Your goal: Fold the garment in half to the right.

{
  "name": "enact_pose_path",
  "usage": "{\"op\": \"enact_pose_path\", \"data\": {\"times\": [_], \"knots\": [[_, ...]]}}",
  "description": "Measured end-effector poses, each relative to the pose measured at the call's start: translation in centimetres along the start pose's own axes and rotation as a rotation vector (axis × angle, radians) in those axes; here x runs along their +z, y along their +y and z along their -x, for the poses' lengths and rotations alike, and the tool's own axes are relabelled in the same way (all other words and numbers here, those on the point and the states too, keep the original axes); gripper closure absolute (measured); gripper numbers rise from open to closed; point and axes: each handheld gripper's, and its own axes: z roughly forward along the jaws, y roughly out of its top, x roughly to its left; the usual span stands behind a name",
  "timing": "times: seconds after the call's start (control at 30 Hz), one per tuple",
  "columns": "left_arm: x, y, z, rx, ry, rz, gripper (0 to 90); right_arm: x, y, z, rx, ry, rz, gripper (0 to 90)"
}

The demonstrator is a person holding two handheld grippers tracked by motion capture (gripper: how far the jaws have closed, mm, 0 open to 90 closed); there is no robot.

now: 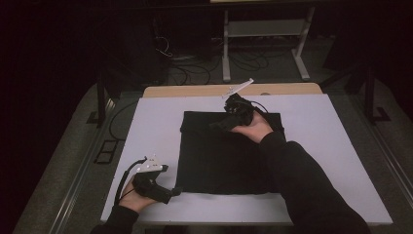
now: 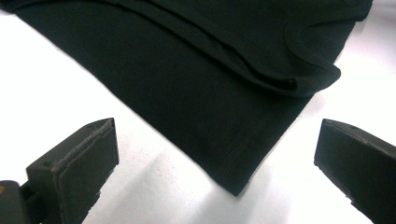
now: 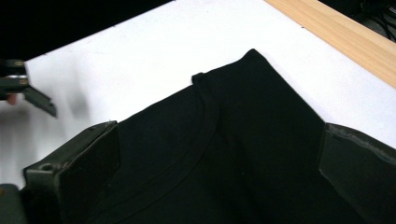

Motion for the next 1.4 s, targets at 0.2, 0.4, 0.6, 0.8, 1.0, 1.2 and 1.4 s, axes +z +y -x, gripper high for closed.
{"op": "enact_pose_path", "data": {"times": [0.2, 0.4, 0.6, 0.8, 1.0, 1.2, 1.4], "knots": [[0.4, -0.1, 0.0, -0.004, -0.024, -0.020, 0.0, 1.1, 1.1, 0.6, 0.001, 0.001, -0.004, 0.0], [0.7, -0.1, 0.2, 0.003, -0.028, -0.031, 0.0, 2.4, 1.8, 1.0, 0.007, 0.002, -0.016, 0.0], [1.0, -0.2, 0.4, 0.005, -0.038, -0.040, 0.8, 4.0, 2.6, 1.6, 0.018, 0.002, -0.014, 0.0], [1.2, -0.3, 0.5, 0.011, -0.048, -0.052, 3.2, 5.6, 3.4, 1.4, 0.031, 0.008, -0.021, 0.0], [1.4, -0.4, 0.4, -0.004, -0.056, -0.053, 6.4, 7.2, 4.0, 1.1, 0.030, 0.020, -0.025, 0.0], [1.5, -0.5, 0.6, 0.007, -0.059, -0.066, 12.1, 8.9, 4.1, 1.2, 0.016, 0.027, -0.049, 0.0], [1.6, -0.6, 0.8, 0.015, -0.049, -0.059, 18.7, 10.3, 4.6, 1.5, 0.021, 0.015, -0.052, 0.0]]}}
